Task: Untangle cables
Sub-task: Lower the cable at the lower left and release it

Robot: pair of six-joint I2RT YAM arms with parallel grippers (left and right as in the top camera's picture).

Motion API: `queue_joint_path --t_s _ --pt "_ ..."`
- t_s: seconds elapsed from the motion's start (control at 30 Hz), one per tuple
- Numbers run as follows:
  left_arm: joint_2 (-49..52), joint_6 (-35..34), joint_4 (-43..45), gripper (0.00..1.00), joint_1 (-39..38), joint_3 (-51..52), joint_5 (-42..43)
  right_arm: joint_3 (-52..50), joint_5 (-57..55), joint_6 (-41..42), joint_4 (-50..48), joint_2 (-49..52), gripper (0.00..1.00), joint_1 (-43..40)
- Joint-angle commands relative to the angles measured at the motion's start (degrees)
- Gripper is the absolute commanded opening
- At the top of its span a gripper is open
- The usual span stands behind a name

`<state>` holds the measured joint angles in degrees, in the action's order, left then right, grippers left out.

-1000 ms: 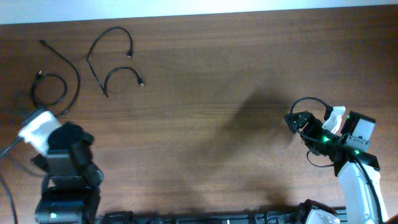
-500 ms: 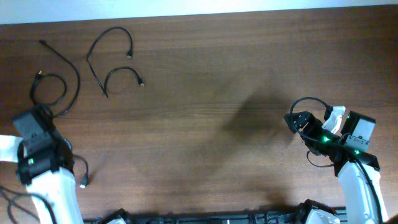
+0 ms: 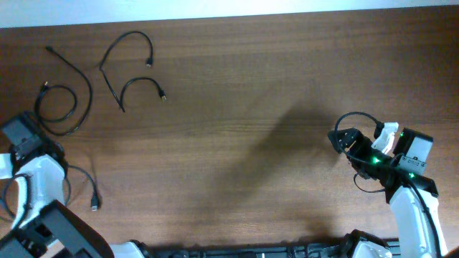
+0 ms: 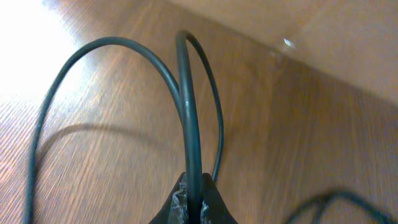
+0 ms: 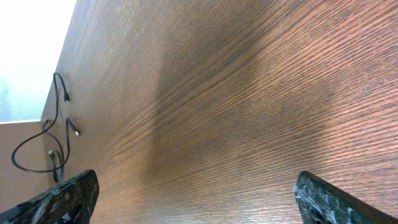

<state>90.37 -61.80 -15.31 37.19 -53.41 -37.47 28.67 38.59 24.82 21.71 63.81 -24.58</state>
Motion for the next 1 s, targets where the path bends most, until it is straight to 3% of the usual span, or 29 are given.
queue_joint_path --t_s 0.0,0.07,0.1,0.13,0.27,0.5,0.6,0.73,0.87,0.97 --pt "1.46 -0.26 2.91 0.12 2.62 0.02 -0.17 0.39 -0.31 -0.83 -0.04 -0.35 0.99 -0.24" --pt "1.44 -0.04 5.31 0.53 2.89 0.02 0.98 0.39 -0.31 -0.83 -0.07 -0.35 0.99 -0.24" --pt "1.44 3.17 7.78 0.82 2.89 0.00 2.38 0.39 -0.31 -0.83 -0.07 -0.35 0.99 -0.24" --pt "1.44 5.22 9.33 0.99 2.89 0.00 3.43 0.39 -0.31 -0.83 -0.04 -0.35 0.99 -0.24" --pt "1.16 12.50 14.49 0.99 2.82 0.00 9.03 0.39 -0.31 -0.83 -0.07 -0.35 0.98 -0.24" --pt "0.37 12.68 11.08 0.99 2.84 0.00 18.05 0.39 -0.31 -0.83 -0.04 -0.35 0.99 -0.24" --pt "0.37 11.80 0.79 0.99 2.84 0.00 22.12 0.39 -0.31 -0.83 -0.04 -0.35 0.99 -0.24" --pt "0.68 0.31 -16.06 0.99 2.71 0.02 23.45 0.39 -0.31 -0.83 -0.04 -0.35 0.99 -0.24" --pt "1.88 -0.52 -24.94 0.99 2.56 0.02 25.24 0.39 -0.31 -0.83 -0.07 -0.35 0.99 -0.24" --pt "3.43 -0.55 -26.29 0.99 2.58 0.11 24.55 0.39 -0.33 -0.83 -0.04 -0.35 0.99 -0.24"
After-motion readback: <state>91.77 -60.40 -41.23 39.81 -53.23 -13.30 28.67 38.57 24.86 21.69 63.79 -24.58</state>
